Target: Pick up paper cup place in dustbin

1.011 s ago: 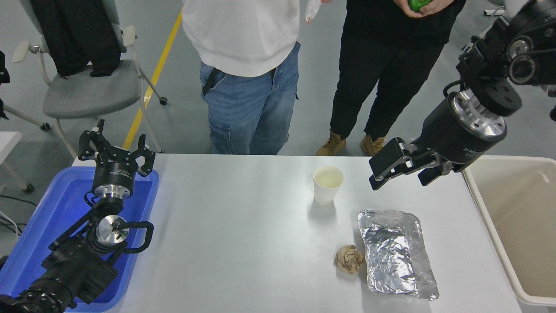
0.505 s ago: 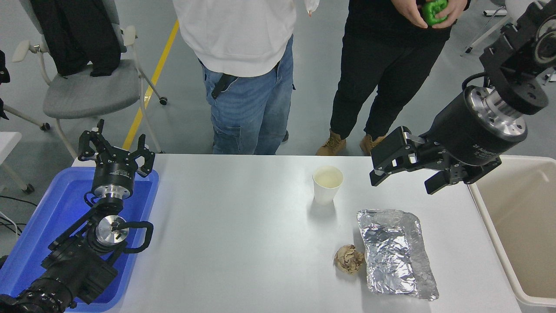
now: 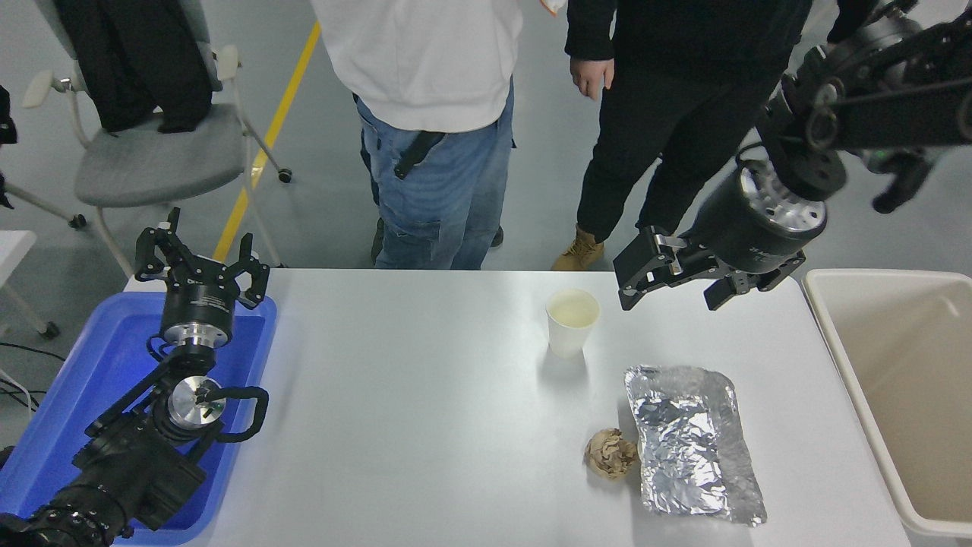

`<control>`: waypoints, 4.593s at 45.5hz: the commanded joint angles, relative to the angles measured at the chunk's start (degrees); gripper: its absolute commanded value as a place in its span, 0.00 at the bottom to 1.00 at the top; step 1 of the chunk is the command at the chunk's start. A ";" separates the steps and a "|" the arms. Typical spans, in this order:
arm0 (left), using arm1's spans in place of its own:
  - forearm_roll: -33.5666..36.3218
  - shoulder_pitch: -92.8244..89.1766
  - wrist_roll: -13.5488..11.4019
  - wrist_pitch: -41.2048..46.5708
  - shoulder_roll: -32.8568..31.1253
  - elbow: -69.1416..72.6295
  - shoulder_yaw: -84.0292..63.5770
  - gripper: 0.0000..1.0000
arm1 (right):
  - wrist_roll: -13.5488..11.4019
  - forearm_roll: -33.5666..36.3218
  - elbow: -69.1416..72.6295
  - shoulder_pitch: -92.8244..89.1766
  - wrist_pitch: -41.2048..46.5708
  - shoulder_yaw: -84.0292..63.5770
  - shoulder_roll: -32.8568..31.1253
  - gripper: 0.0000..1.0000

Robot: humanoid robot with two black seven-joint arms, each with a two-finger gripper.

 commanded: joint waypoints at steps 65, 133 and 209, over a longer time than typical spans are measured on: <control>0.00 0.03 -0.07 0.00 0.06 0.00 -0.09 0.99 | -5.35 -8.92 -43.56 -52.55 -26.08 20.50 7.55 1.00; 0.00 0.20 -0.07 0.00 0.24 0.00 -0.17 0.99 | -6.14 -14.55 -8.68 -15.31 -17.22 16.91 -10.80 0.00; 0.00 0.11 -0.07 0.00 0.06 0.00 0.00 0.99 | 2.91 -41.02 -47.06 -60.70 -20.54 35.51 -49.24 0.00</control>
